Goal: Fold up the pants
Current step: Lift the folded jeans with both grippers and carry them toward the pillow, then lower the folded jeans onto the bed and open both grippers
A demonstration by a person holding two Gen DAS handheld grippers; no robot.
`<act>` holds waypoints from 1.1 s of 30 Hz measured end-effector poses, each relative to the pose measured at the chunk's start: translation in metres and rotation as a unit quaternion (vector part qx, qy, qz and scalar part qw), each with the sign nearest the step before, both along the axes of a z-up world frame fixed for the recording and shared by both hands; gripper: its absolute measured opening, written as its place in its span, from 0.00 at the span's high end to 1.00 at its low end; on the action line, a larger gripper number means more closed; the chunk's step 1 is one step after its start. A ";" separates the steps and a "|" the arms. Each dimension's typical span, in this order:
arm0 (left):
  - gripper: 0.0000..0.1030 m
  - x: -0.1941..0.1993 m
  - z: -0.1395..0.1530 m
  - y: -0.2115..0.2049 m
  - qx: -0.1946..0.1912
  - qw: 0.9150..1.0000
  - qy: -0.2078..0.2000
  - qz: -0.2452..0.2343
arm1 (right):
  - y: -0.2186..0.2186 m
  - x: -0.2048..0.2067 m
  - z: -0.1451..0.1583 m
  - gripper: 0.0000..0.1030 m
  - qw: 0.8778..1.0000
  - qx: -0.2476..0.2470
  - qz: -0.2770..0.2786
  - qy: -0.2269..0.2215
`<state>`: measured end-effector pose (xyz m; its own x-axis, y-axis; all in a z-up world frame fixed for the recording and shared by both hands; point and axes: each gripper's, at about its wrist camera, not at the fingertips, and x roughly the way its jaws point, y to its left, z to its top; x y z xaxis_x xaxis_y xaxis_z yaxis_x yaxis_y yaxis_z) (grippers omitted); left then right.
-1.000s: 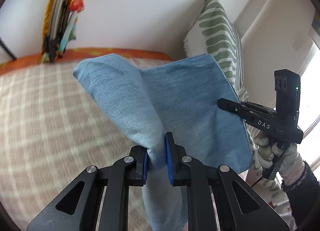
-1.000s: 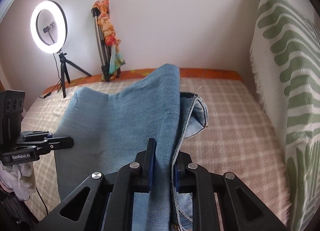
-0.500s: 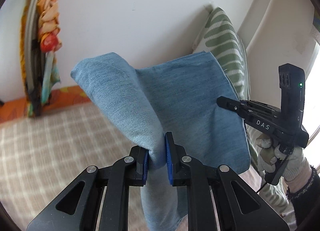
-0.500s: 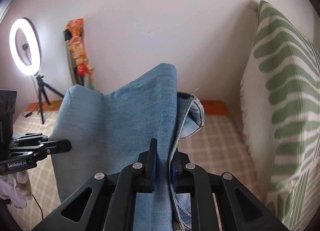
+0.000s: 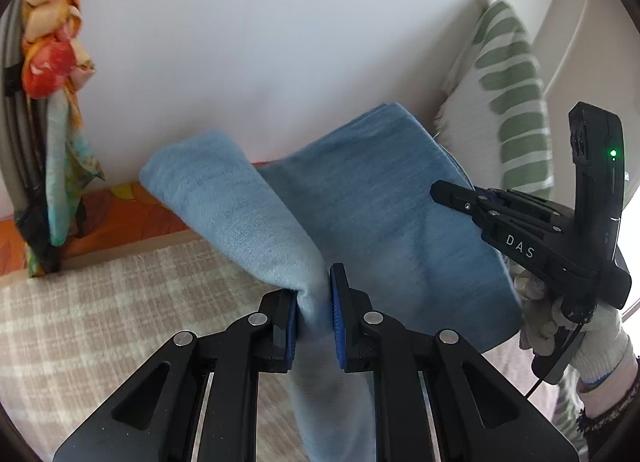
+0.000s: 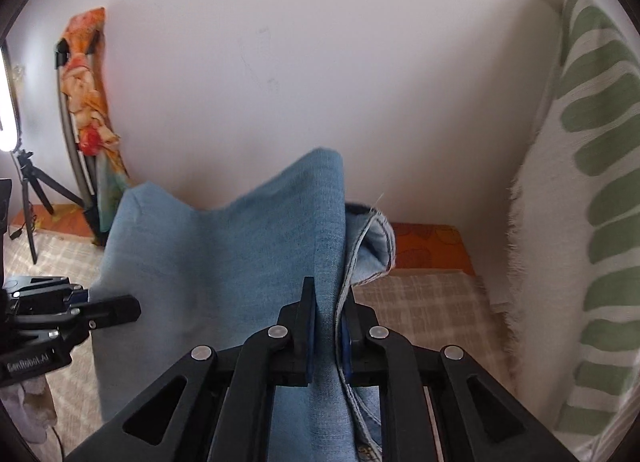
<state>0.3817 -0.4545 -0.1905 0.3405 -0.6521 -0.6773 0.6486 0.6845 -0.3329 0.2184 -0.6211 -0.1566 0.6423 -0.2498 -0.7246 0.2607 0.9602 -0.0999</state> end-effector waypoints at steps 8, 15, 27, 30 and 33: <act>0.80 0.017 -0.012 -0.007 0.034 0.999 0.021 0.017 | -0.013 0.011 -0.038 0.53 0.997 -0.043 -0.047 0.049; 0.45 0.013 -0.005 0.003 0.054 0.997 0.033 0.046 | -0.001 0.001 -0.028 0.25 0.995 -0.076 -0.053 0.048; 0.36 -0.018 0.042 0.030 0.045 0.997 -0.024 0.049 | 0.025 -0.023 0.020 0.14 0.996 -0.064 -0.055 0.023; 0.34 -0.027 0.058 0.037 0.042 0.997 -0.040 0.051 | 0.038 -0.029 0.038 0.11 0.996 -0.075 -0.054 0.016; 0.33 -0.038 0.075 0.049 0.037 0.996 -0.063 0.053 | 0.049 -0.033 0.056 0.08 0.995 -0.079 -0.052 0.009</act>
<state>0.3441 -0.4059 -0.1151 0.4902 -0.5586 -0.6691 0.6056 0.7704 -0.1996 0.1853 -0.5722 -0.1010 0.5947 -0.4261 -0.6818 0.3553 0.9000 -0.2525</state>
